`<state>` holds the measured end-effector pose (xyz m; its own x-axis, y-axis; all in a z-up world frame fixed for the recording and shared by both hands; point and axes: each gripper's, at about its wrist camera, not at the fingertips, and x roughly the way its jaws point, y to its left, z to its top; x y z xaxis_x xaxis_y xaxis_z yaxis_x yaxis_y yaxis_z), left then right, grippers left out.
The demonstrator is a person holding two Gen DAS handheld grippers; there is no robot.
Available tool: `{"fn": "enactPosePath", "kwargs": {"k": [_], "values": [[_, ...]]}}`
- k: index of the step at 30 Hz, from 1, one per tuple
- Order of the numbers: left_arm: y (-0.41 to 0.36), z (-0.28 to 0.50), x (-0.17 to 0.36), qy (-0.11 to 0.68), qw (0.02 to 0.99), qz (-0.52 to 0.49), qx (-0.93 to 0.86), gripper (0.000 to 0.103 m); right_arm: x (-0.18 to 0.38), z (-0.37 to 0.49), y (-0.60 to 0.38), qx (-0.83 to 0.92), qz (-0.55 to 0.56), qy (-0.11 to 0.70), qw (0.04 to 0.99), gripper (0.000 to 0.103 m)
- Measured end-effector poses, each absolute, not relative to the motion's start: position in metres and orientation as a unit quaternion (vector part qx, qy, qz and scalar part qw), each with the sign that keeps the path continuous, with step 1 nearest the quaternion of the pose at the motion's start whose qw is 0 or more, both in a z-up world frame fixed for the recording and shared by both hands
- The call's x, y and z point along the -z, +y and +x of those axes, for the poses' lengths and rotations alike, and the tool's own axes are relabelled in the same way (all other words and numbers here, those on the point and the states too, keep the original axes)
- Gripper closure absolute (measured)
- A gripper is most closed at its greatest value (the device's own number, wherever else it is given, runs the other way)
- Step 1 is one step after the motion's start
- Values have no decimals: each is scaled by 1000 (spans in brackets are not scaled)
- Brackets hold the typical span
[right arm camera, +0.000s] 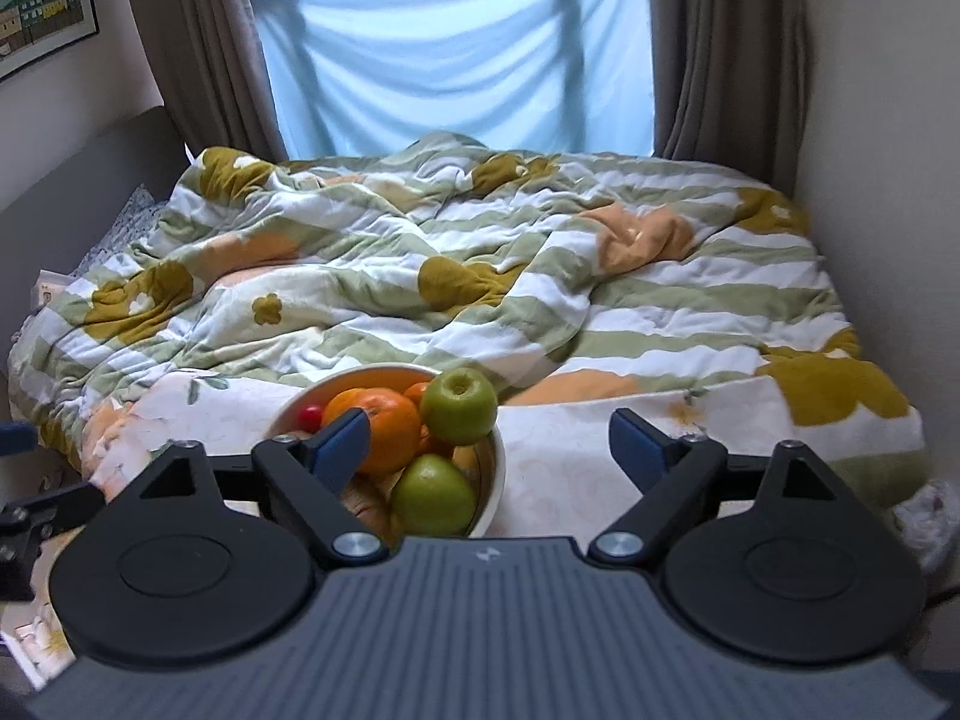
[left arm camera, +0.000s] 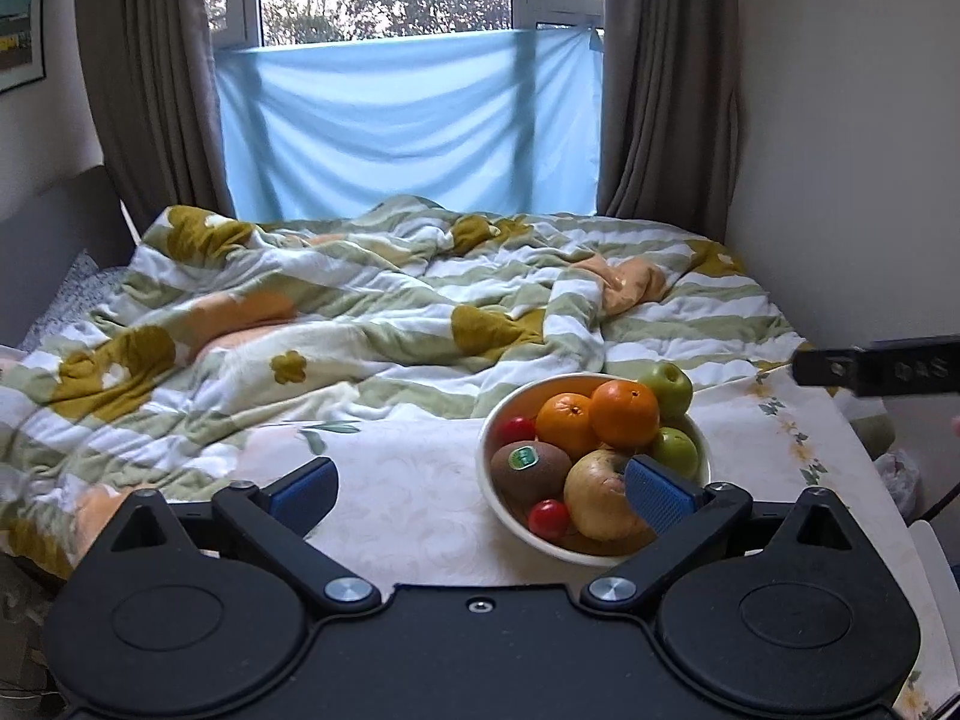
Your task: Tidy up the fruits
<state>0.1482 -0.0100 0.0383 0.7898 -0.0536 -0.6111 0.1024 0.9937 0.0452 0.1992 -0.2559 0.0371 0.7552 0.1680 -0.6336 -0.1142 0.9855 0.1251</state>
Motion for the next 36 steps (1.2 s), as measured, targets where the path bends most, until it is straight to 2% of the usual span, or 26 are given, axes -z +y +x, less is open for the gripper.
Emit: {"fn": "enactPosePath", "kwargs": {"k": [10,18,36], "values": [[5,102,-44,331,942,46,24,0,-64,105,-233,-25,-1,335,942,0],[9,69,-44,337,940,48,24,0,-61,63,-231,7,8,357,934,0],[7,42,-48,322,945,56,23,0,-52,37,-231,20,8,368,930,0]]}}
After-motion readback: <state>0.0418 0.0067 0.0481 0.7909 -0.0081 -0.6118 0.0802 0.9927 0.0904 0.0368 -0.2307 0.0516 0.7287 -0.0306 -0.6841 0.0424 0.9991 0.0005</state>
